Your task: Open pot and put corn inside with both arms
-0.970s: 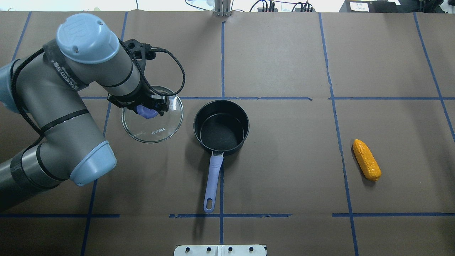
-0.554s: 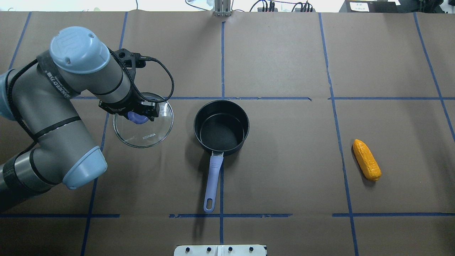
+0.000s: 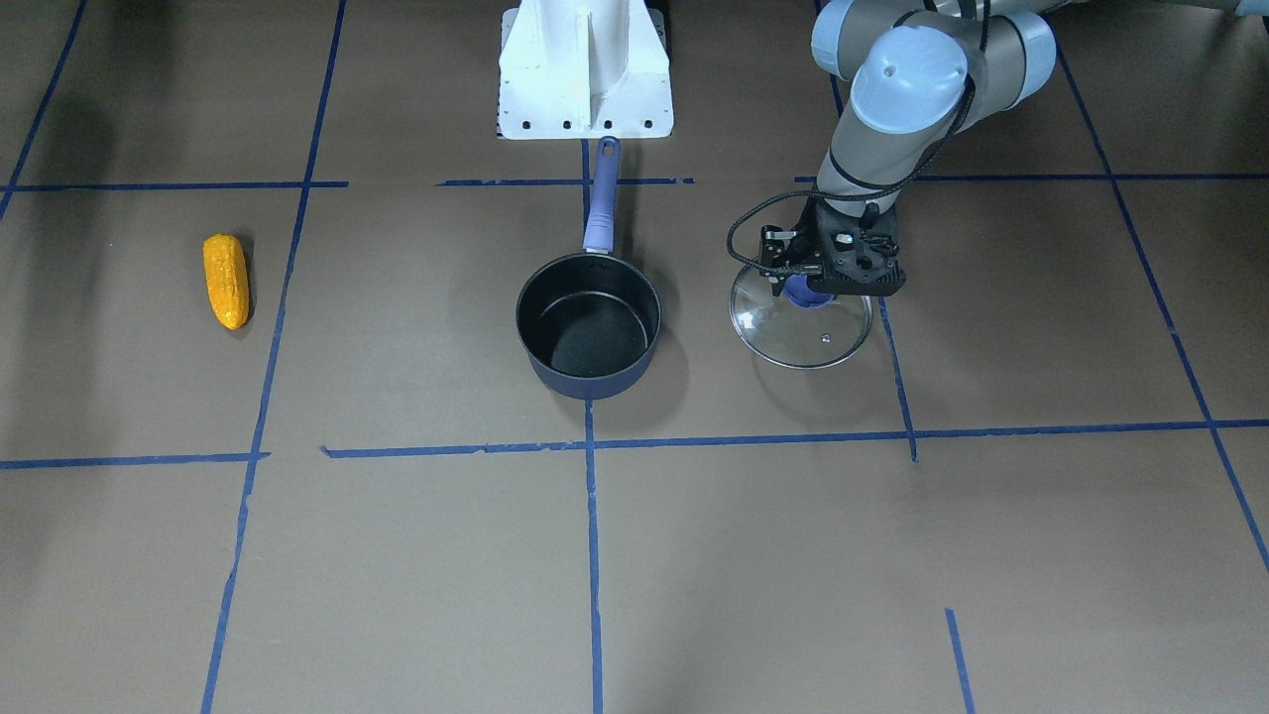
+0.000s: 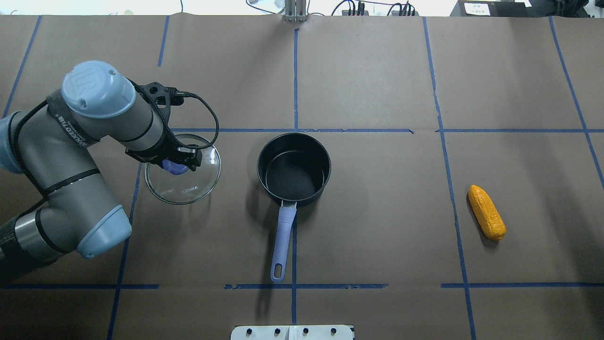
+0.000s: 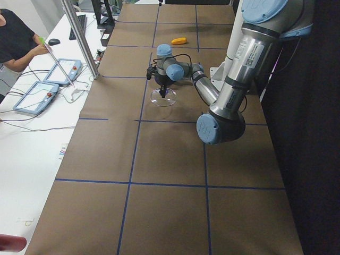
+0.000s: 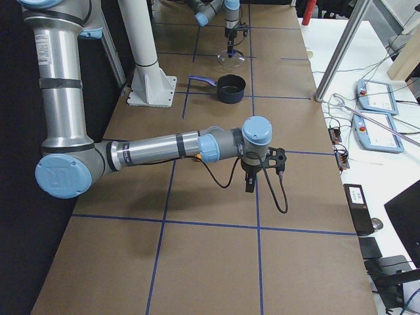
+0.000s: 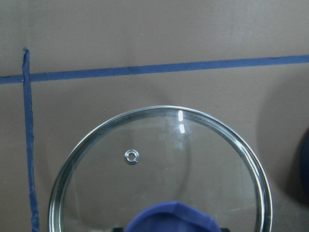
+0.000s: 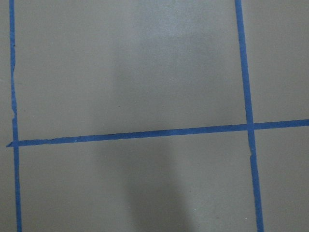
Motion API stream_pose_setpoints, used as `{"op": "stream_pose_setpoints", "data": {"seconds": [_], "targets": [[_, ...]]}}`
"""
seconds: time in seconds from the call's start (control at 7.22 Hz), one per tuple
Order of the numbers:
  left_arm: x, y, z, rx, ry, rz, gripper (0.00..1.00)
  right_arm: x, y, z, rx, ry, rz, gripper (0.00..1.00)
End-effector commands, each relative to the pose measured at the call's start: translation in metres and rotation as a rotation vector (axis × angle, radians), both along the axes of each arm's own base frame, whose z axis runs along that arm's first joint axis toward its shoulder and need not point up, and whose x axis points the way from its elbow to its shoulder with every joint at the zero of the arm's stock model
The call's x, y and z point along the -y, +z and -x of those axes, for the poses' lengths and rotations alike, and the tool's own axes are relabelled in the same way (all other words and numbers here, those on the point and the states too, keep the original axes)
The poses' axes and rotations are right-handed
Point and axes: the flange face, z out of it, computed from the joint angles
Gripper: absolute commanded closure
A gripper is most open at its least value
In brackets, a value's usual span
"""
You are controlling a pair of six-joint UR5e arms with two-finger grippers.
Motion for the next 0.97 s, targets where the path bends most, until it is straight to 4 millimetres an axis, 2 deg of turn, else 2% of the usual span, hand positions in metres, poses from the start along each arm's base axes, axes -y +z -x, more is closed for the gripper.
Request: {"op": "stream_pose_setpoints", "data": {"seconds": [0.0, 0.14, 0.28, 0.55, 0.83], "targets": [[-0.015, 0.01, -0.029, -0.034, -0.009, 0.035, 0.71, -0.006, -0.021, 0.043, 0.025, 0.027, 0.009, 0.0], [-0.012, 0.015, -0.033, -0.047, -0.022, 0.042, 0.71, -0.013, -0.022, 0.069, 0.029, 0.071, -0.016, 0.0], [-0.01, 0.021, -0.035, -0.037, -0.021, 0.046, 0.71, -0.018, -0.024, 0.083, 0.049, 0.09, -0.014, 0.0], [-0.006, 0.039, -0.044, -0.016, -0.017, 0.058, 0.7, -0.023, -0.026, 0.105, 0.052, 0.056, -0.006, 0.0], [-0.005, 0.041, -0.046, -0.028, -0.015, 0.049, 0.69, -0.025, -0.026, 0.112, 0.051, 0.041, -0.006, 0.0]]}}
